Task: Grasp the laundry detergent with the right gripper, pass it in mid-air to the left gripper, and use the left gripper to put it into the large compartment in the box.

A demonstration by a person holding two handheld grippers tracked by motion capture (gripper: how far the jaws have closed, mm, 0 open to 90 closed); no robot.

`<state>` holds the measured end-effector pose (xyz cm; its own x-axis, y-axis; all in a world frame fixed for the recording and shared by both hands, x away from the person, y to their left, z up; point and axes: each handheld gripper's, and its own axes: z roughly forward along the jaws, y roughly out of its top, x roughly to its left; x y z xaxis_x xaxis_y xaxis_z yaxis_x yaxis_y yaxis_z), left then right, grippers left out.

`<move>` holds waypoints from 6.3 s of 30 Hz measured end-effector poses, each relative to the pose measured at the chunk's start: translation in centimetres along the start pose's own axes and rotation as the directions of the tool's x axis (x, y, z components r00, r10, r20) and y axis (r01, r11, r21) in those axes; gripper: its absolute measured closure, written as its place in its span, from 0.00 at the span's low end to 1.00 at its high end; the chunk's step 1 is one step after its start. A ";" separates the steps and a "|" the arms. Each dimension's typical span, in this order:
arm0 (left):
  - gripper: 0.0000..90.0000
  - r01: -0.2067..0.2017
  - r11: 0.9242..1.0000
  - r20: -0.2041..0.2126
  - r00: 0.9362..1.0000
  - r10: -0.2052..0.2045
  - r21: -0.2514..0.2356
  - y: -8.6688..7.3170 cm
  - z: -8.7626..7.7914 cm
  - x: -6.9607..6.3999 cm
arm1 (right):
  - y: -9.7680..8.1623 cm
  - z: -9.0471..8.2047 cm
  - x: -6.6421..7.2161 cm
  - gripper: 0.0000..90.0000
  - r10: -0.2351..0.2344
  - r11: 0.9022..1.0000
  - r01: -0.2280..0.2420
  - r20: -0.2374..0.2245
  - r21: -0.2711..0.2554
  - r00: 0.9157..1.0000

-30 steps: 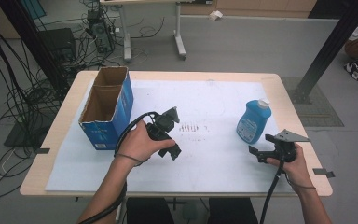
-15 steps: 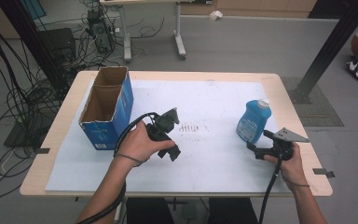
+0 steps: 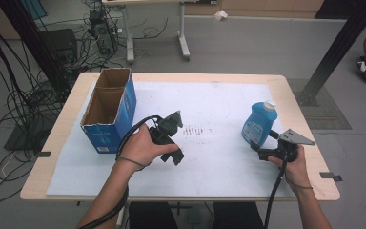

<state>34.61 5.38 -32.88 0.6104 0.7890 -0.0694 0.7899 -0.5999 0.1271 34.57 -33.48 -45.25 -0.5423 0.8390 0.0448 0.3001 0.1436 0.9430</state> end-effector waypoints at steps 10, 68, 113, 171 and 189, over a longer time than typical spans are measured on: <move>0.09 -0.012 1.000 -0.003 1.000 0.012 -0.001 0.1 -0.2 -0.5 | 0.3 0.2 -0.2 0.08 -0.009 0.999 0.010 0.014 -0.031 1.000; 0.09 0.000 1.000 0.000 1.000 0.000 0.020 -0.1 0.1 -0.1 | 2.1 2.8 -0.3 0.09 -0.011 0.993 0.016 0.041 -0.115 0.999; 0.09 -0.005 1.000 -0.001 1.000 0.005 0.011 -0.3 -0.1 -0.4 | 2.2 2.5 -0.1 0.08 -0.004 0.991 0.009 0.033 -0.136 0.999; 0.09 -0.007 1.000 -0.016 1.000 0.007 0.018 -0.5 -0.3 -0.6 | 2.2 2.6 0.0 0.20 0.014 0.988 -0.011 0.019 -0.151 1.000; 0.09 -0.008 1.000 -0.011 1.000 0.009 0.018 -0.5 -0.4 -0.7 | 2.4 2.3 -0.1 0.39 -0.004 0.987 0.009 0.029 -0.159 1.000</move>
<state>33.78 5.13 -32.53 0.6166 0.7852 -0.0574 0.7856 -0.6088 0.1103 37.14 -31.96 -43.78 -0.5205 0.8533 0.0315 0.1667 0.0654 0.9838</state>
